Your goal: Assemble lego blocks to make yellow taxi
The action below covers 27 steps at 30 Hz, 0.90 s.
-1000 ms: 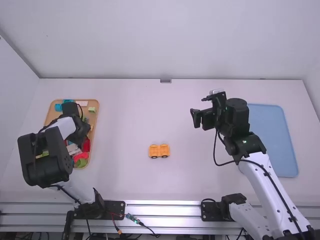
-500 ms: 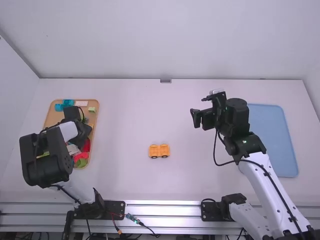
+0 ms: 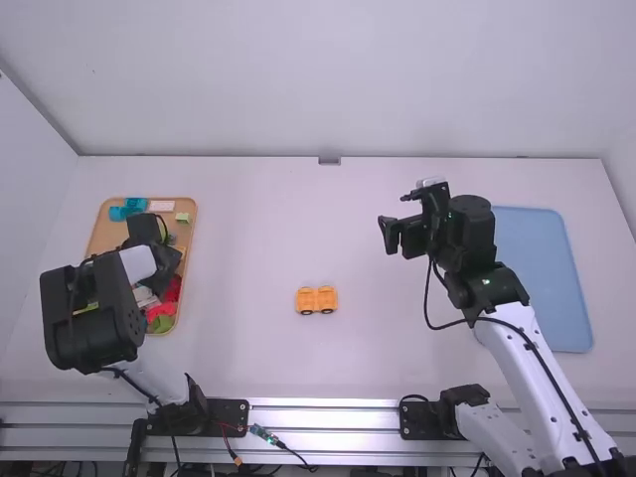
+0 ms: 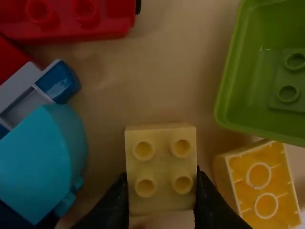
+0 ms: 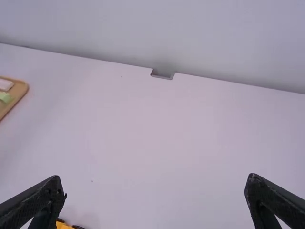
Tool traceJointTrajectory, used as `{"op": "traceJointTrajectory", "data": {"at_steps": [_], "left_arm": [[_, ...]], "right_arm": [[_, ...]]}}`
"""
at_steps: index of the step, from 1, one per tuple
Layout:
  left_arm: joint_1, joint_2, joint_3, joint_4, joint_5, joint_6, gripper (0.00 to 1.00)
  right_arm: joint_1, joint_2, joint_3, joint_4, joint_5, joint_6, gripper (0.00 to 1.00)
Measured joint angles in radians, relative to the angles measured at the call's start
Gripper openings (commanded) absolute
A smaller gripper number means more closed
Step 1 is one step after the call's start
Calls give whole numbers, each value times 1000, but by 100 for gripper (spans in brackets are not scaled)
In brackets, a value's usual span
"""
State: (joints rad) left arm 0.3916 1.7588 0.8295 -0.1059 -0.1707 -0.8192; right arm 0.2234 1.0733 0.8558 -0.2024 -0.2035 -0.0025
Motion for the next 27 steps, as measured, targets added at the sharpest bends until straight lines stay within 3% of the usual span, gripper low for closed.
{"op": "traceJointTrajectory", "data": {"at_steps": [11, 13, 16, 22, 27], "left_arm": [[0, 0, 78, -117, 1, 0, 17], [0, 0, 127, -157, 2, 0, 8], [0, 0, 183, -215, 2, 0, 2], [0, 0, 272, -323, 2, 0, 2], [-13, -2, 272, -318, 1, -8, 2]], "right_arm": [[0, 0, 0, -1, 0, -1, 100], [0, 0, 0, -1, 0, 1, 100], [0, 0, 0, -1, 0, -2, 100], [0, 0, 0, -1, 0, 0, 100], [0, 0, 0, -1, 0, -2, 100]]}}
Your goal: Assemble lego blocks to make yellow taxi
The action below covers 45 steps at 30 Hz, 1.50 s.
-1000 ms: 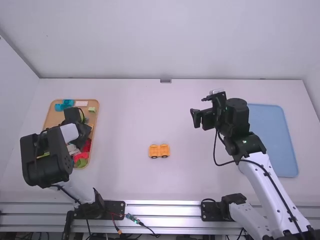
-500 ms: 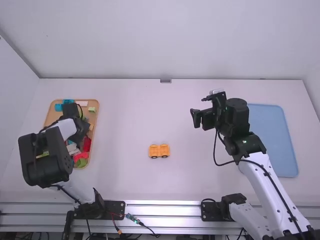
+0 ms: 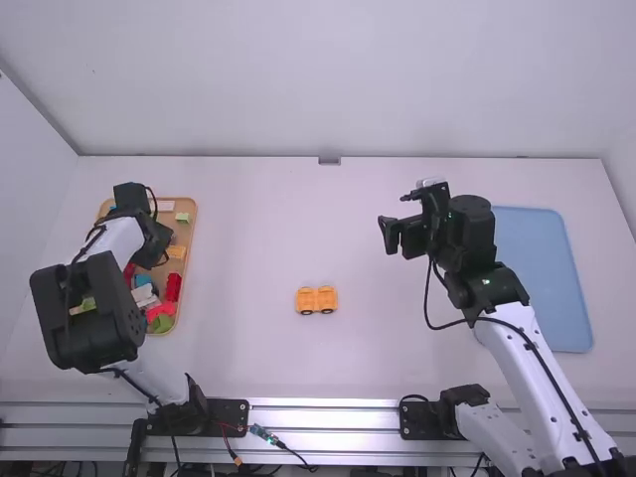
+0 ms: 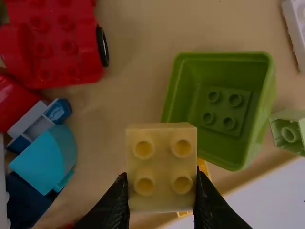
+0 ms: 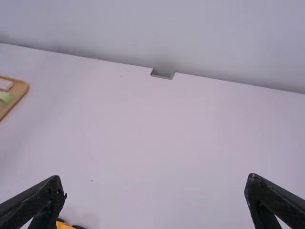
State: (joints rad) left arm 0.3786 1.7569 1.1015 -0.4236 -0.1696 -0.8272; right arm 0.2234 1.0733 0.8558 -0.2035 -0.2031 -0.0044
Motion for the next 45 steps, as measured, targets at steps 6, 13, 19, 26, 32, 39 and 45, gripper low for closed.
{"op": "traceJointTrajectory", "data": {"at_steps": [6, 13, 19, 26, 32, 39, 45], "left_arm": [[-77, -126, -153, 100, 0, 8, 2], [-192, -351, -257, 146, 152, 302, 2], [-341, -454, -257, 49, 287, 691, 1], [-510, -453, -299, 4, 409, 1253, 1], [-534, -444, -363, -114, 556, 1733, 1], [-534, -442, -464, 65, 596, 1963, 1], [-534, -380, -515, 139, 588, 2027, 1]], "right_arm": [[0, 0, 0, 0, -3, 3, 100], [0, 0, 0, 2, -32, 3, 100], [0, 0, 0, -13, -69, 3, 100], [0, 0, 0, -45, -82, 5, 100], [0, 0, 0, -52, -82, 4, 100], [0, 0, 0, -69, -82, 1, 100], [0, 0, 0, -71, -93, -11, 100]]}}
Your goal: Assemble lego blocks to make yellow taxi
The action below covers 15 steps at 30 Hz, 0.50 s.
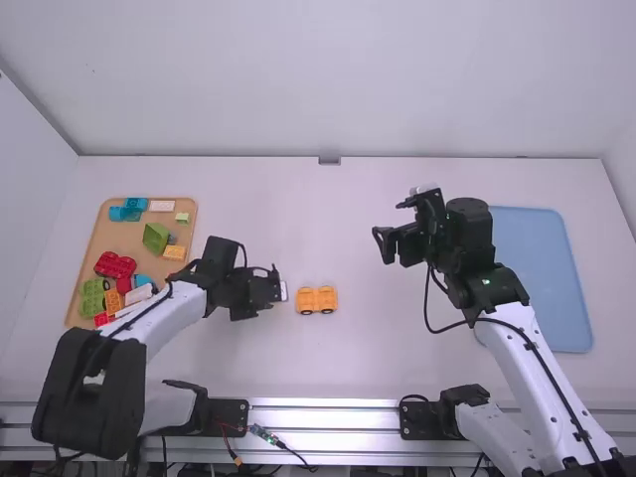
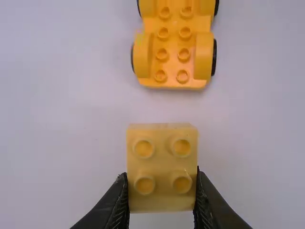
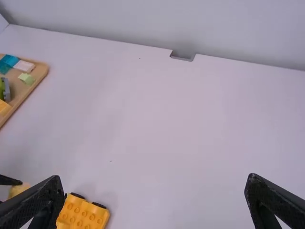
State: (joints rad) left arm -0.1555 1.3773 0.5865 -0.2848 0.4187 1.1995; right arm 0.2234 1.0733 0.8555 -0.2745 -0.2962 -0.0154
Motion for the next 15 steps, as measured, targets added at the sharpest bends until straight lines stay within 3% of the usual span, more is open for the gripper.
{"op": "traceJointTrajectory", "data": {"at_steps": [9, 15], "left_arm": [[0, 210, 134, -105, -3, 29, 2], [0, 275, 197, -150, -6, 101, 14]], "right_arm": [[0, 0, 0, -28, -39, -72, 100], [0, 32, 1, -27, -71, -182, 100]]}}
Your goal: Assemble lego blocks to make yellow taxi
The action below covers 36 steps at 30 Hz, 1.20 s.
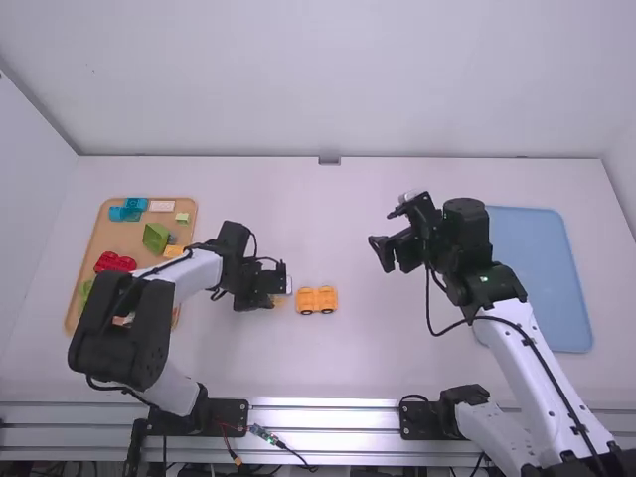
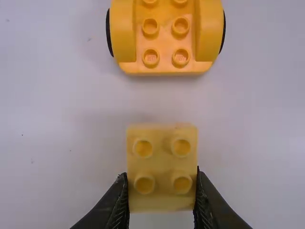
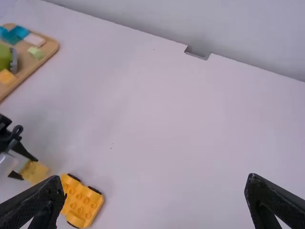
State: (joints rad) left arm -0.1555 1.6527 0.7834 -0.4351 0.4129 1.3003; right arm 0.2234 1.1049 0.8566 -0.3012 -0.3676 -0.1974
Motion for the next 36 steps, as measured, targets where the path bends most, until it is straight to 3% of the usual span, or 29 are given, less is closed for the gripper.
{"op": "traceJointTrajectory", "data": {"at_steps": [10, 18, 23, 24, 25, 36], "left_arm": [[0, 6, 0, 22, -17, 10, 17], [0, 6, -19, 91, -29, 11, 24], [0, 6, -48, 93, -41, 21, 41], [0, 6, -50, 93, -44, 28, 76], [0, 6, -50, 97, -44, 27, 99], [0, 6, -50, 191, -49, -85, 99]], "right_arm": [[-23, 256, 0, 3, -256, -312, 100], [-19, 435, 0, -98, -431, -662, 100], [5, 490, 1, -127, -471, -825, 100], [11, 500, 0, -124, -473, -846, 100], [18, 508, 1, -121, -475, -861, 100], [45, 518, 1, -108, -460, -909, 100]]}}
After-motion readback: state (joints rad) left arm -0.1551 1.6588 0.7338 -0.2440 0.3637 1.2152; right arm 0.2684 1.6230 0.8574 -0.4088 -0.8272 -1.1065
